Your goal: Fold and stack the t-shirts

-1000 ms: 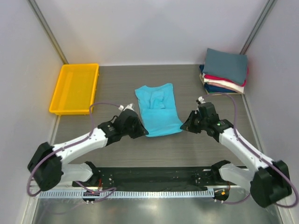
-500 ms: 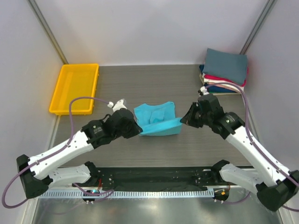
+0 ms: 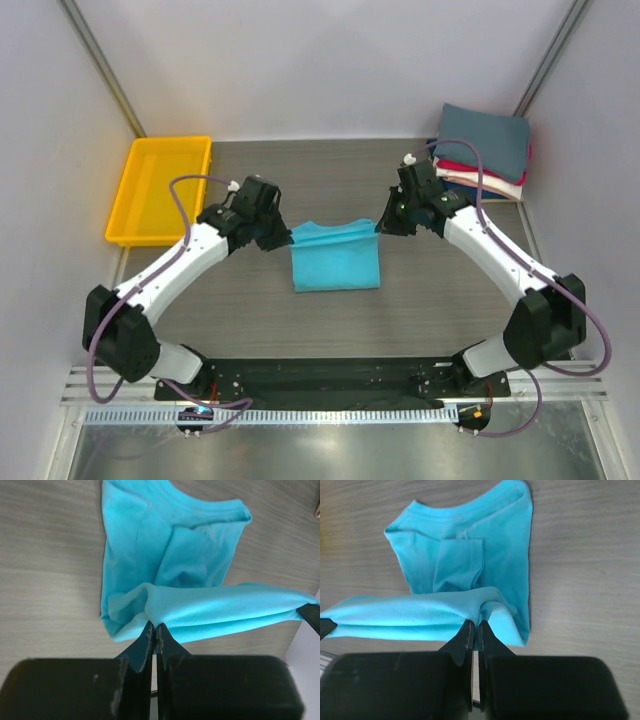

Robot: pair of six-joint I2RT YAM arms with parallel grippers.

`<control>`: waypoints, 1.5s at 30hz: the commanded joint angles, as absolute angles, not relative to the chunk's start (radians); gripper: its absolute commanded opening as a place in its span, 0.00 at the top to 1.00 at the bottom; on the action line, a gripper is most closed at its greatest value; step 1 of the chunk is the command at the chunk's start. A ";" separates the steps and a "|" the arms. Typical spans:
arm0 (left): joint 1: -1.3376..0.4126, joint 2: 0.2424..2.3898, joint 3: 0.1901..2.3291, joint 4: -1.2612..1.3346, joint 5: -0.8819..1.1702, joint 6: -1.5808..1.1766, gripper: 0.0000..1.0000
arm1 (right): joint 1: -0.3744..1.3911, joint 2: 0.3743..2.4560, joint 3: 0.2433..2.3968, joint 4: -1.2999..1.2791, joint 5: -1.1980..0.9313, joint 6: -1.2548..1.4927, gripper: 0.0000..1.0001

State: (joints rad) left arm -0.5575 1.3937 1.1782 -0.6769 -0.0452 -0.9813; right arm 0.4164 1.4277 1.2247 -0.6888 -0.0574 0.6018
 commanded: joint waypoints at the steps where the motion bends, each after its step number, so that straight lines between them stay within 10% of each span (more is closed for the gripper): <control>1: -0.486 1.486 1.271 -0.687 -0.006 -0.871 1.00 | 0.361 1.518 1.330 -0.629 -0.061 0.528 0.99; 8: -0.393 1.776 1.443 -0.643 0.043 -0.806 0.99 | 0.308 1.808 1.517 -0.591 -0.121 0.506 0.99; 12: -0.330 1.977 1.615 -0.656 0.124 -0.747 0.44 | 0.282 1.963 1.656 -0.601 -0.127 0.506 0.29; 21: -0.307 1.910 1.675 -0.788 0.089 -0.681 0.37 | 0.210 1.827 1.369 -0.405 -0.266 0.468 0.08; 34: -0.305 1.346 1.166 -0.863 0.008 -0.618 0.40 | 0.204 2.040 1.195 -0.057 -0.609 0.517 0.07; 45: -0.307 1.068 1.011 -0.902 -0.067 -0.580 0.37 | 0.255 2.082 0.977 0.262 -0.782 0.675 0.60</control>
State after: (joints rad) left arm -0.3058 1.0985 1.0397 -0.9085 -0.0414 -0.6151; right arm 0.2337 2.0140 1.0462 0.2031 -0.7250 0.6193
